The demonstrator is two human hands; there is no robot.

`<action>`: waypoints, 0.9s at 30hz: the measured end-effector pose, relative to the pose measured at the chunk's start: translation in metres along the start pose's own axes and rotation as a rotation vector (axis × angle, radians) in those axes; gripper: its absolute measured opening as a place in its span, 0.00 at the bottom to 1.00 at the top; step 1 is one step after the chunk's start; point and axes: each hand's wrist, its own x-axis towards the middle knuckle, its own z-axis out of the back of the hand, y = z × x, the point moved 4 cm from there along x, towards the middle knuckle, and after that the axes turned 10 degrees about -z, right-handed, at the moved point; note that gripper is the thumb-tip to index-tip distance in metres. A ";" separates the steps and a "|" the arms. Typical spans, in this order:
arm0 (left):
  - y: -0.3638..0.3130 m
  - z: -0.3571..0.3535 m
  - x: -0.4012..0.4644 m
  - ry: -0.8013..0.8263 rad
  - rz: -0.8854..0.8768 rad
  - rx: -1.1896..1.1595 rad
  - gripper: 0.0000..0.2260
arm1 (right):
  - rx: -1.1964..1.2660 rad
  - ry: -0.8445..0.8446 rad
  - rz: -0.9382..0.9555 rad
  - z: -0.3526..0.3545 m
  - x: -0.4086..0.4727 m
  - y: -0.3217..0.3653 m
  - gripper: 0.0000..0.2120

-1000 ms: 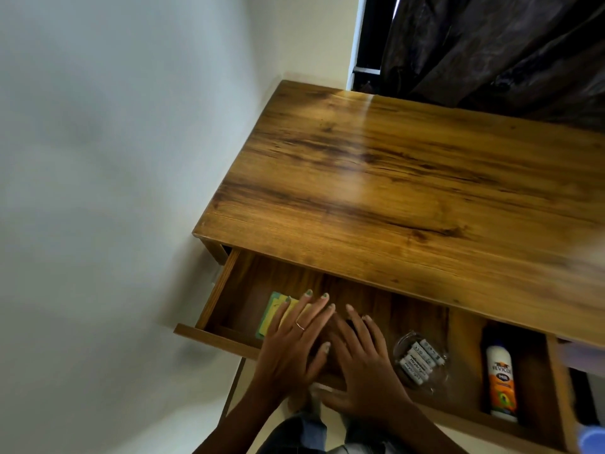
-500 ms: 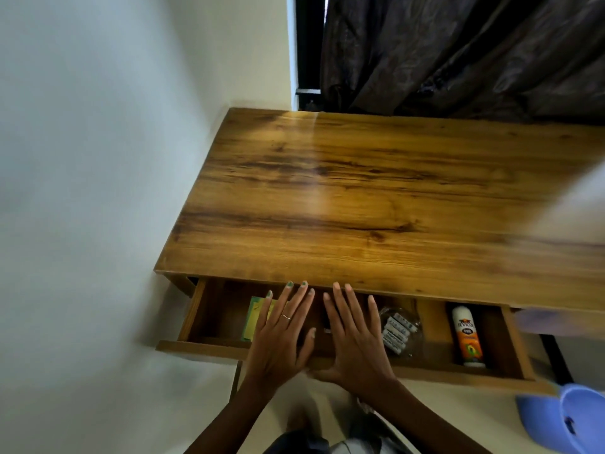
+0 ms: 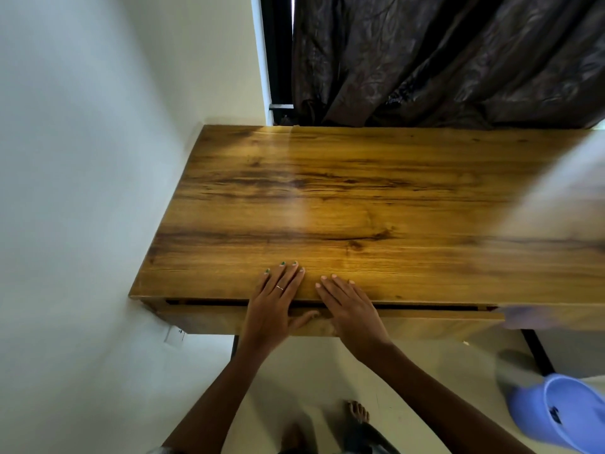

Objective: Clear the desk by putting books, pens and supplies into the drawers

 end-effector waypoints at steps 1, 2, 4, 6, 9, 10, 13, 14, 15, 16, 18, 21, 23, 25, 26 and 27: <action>0.001 -0.001 -0.002 0.015 -0.037 0.018 0.34 | 0.002 -0.012 -0.003 -0.001 0.000 -0.003 0.40; 0.001 -0.001 -0.003 0.025 -0.067 0.035 0.35 | 0.004 -0.025 -0.002 -0.002 0.000 -0.005 0.39; 0.004 -0.005 -0.004 0.016 -0.096 0.063 0.33 | 0.019 -0.068 0.008 -0.003 -0.001 -0.005 0.35; 0.005 -0.008 -0.004 -0.003 -0.084 0.074 0.30 | 0.027 -0.124 0.029 -0.004 -0.003 -0.005 0.29; 0.004 -0.014 -0.005 -0.028 -0.066 0.067 0.28 | 0.025 -0.180 0.058 -0.012 -0.005 -0.006 0.24; 0.005 -0.014 -0.005 -0.025 -0.066 0.065 0.27 | 0.034 -0.191 0.057 -0.014 -0.006 -0.006 0.23; 0.006 -0.014 -0.006 -0.033 -0.079 0.084 0.28 | 0.082 -0.207 0.038 -0.018 -0.007 -0.006 0.24; 0.006 -0.013 -0.006 -0.022 -0.079 0.084 0.28 | 0.092 -0.210 0.031 -0.017 -0.007 -0.005 0.25; 0.005 -0.012 -0.006 -0.032 -0.083 0.088 0.28 | 0.101 -0.213 0.028 -0.018 -0.008 -0.005 0.26; 0.004 -0.011 -0.005 -0.027 -0.080 0.073 0.28 | 0.104 -0.207 0.024 -0.018 -0.007 -0.005 0.26; 0.002 -0.008 -0.005 -0.045 -0.055 0.040 0.28 | 0.089 -0.205 0.034 -0.020 -0.007 -0.006 0.24; -0.002 -0.005 -0.004 -0.078 -0.024 -0.031 0.28 | 0.052 -0.162 0.052 -0.018 -0.004 -0.007 0.22; -0.004 -0.004 -0.003 -0.095 -0.011 -0.048 0.27 | 0.022 -0.126 0.057 -0.015 -0.001 -0.007 0.21; -0.005 -0.003 0.000 -0.118 0.014 -0.059 0.24 | -0.013 -0.098 0.064 -0.008 0.003 -0.008 0.21; -0.005 -0.001 0.004 -0.154 0.027 -0.062 0.22 | -0.015 -0.106 0.082 -0.004 0.006 -0.008 0.20; -0.007 0.002 0.009 -0.183 0.051 -0.082 0.19 | -0.001 -0.102 0.087 0.001 0.009 -0.009 0.19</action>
